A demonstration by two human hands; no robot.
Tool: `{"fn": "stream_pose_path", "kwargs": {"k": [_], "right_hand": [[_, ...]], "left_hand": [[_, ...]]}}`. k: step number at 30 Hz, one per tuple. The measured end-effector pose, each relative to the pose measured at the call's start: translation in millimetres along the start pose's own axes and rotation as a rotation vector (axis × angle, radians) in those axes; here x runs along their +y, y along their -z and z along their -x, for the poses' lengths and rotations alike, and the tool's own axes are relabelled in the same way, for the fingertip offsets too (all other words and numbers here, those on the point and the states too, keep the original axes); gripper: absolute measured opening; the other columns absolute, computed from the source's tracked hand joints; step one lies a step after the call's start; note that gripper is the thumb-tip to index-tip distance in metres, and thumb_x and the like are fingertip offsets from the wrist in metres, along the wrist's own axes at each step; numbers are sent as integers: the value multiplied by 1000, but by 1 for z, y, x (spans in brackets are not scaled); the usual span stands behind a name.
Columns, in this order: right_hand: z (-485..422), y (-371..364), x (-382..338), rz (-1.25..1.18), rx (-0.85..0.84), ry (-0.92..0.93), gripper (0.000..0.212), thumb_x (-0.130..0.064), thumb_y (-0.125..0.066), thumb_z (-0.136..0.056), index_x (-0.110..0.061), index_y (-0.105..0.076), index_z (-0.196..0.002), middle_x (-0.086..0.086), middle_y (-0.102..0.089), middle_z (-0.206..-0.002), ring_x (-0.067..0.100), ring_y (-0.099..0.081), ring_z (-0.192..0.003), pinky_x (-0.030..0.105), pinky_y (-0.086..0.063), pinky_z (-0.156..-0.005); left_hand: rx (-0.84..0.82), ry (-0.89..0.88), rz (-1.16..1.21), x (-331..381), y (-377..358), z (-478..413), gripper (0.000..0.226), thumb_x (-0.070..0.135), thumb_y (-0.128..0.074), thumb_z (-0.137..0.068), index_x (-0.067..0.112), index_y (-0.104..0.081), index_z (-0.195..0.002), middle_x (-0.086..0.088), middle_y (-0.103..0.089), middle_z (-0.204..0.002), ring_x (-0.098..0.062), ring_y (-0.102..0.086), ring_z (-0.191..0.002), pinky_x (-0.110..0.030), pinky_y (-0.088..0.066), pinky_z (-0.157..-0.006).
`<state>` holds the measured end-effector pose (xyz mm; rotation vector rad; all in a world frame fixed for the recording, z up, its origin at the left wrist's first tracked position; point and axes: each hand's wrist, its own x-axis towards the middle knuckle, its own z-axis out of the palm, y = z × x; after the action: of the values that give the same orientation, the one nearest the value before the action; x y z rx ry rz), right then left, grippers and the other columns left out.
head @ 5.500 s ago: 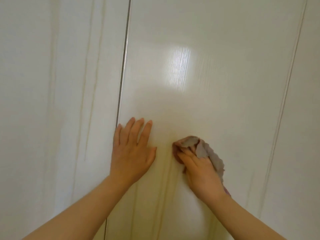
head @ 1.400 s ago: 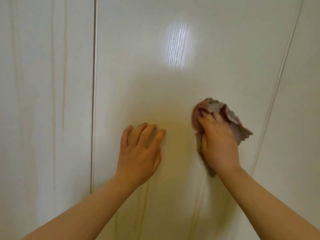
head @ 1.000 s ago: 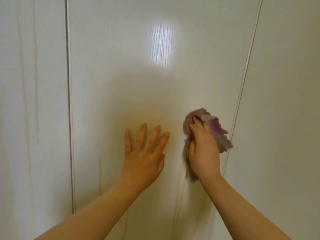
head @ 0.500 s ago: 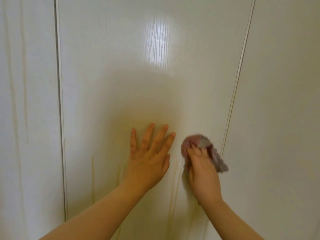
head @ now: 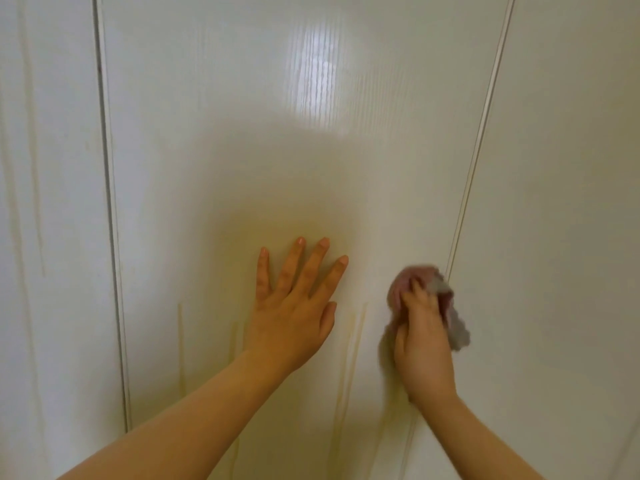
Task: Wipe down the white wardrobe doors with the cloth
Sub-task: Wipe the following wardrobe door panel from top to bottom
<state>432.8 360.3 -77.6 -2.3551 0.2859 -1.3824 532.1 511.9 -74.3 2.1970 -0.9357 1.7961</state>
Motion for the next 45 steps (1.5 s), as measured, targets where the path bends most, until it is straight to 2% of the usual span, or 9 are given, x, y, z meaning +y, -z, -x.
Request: {"fn": "stream_pose_path", "kwargs": {"k": [4, 8, 11, 14, 22, 26, 30, 38, 45], "right_hand": [[-27, 10, -10, -1, 70, 15, 44, 6, -41, -87, -2, -48, -129, 10, -41, -140, 18, -33, -132, 29, -24, -109], [31, -13, 5, -39, -51, -6, 34, -18, -31, -87, -23, -49, -116, 10, -53, -113, 30, -53, -107, 51, -43, -95], [17, -8, 2, -34, -19, -77, 45, 12, -40, -85, -1, -51, -126, 12, -48, -131, 28, -44, -123, 32, -29, -109], [-23, 8, -11, -48, 58, -69, 43, 13, -38, -85, 3, -49, -126, 11, -39, -142, 23, -34, -132, 14, -19, -105], [30, -14, -9, 34, -141, 26, 47, 8, -42, -83, -4, -50, -127, 12, -43, -137, 27, -36, -131, 19, -18, -108], [-22, -5, -27, 39, 11, 40, 51, 15, -43, -79, 1, -50, -127, 13, -41, -140, 25, -34, -133, 20, -19, -107], [43, -30, -13, 127, -150, 142, 45, 11, -43, -74, 1, -57, -116, 20, -56, -123, 38, -50, -115, 34, -38, -97], [8, -27, -33, 129, -78, 102, 50, 16, -43, -76, 1, -54, -122, 17, -49, -134, 32, -41, -127, 40, -32, -107], [34, -26, -19, 173, -112, 294, 39, 3, -39, -76, 0, -60, -109, 17, -61, -115, 30, -52, -109, 35, -47, -86]], "left_hand": [[13, 4, 12, 4, -3, 1, 60, 39, -43, -85, 24, -33, -143, -8, -25, -151, -32, -22, -140, -61, -8, -111], [36, 3, -5, 5, -4, -2, 59, 39, -45, -85, 23, -36, -141, -9, -29, -150, -32, -25, -138, -62, -6, -109], [57, 5, -8, 5, -2, -4, 56, 38, -47, -84, 23, -43, -138, -11, -39, -147, -32, -28, -136, -63, -7, -108], [55, 3, 7, 6, 0, -3, 55, 37, -48, -85, 23, -44, -138, -10, -41, -146, -30, -29, -137, -63, -6, -109], [18, 4, -6, -2, 4, 26, 58, 35, -45, -85, 19, -37, -140, -5, -30, -148, -29, -26, -138, -61, -8, -110], [107, 39, 100, -3, 10, 31, 45, 29, -51, -82, 19, -49, -126, -5, -46, -124, -26, -43, -119, -45, -28, -101], [126, 43, 182, -7, 15, 31, 33, 24, -52, -77, 17, -57, -110, -5, -58, -101, -23, -46, -98, -34, -32, -81], [35, 51, 129, -7, 17, 48, 45, 24, -50, -80, 16, -48, -124, -7, -39, -137, -28, -35, -131, -49, -22, -109], [-88, 33, 81, -2, 14, 60, 56, 28, -43, -80, 15, -41, -134, -8, -39, -144, -29, -28, -137, -54, -11, -112]]}}
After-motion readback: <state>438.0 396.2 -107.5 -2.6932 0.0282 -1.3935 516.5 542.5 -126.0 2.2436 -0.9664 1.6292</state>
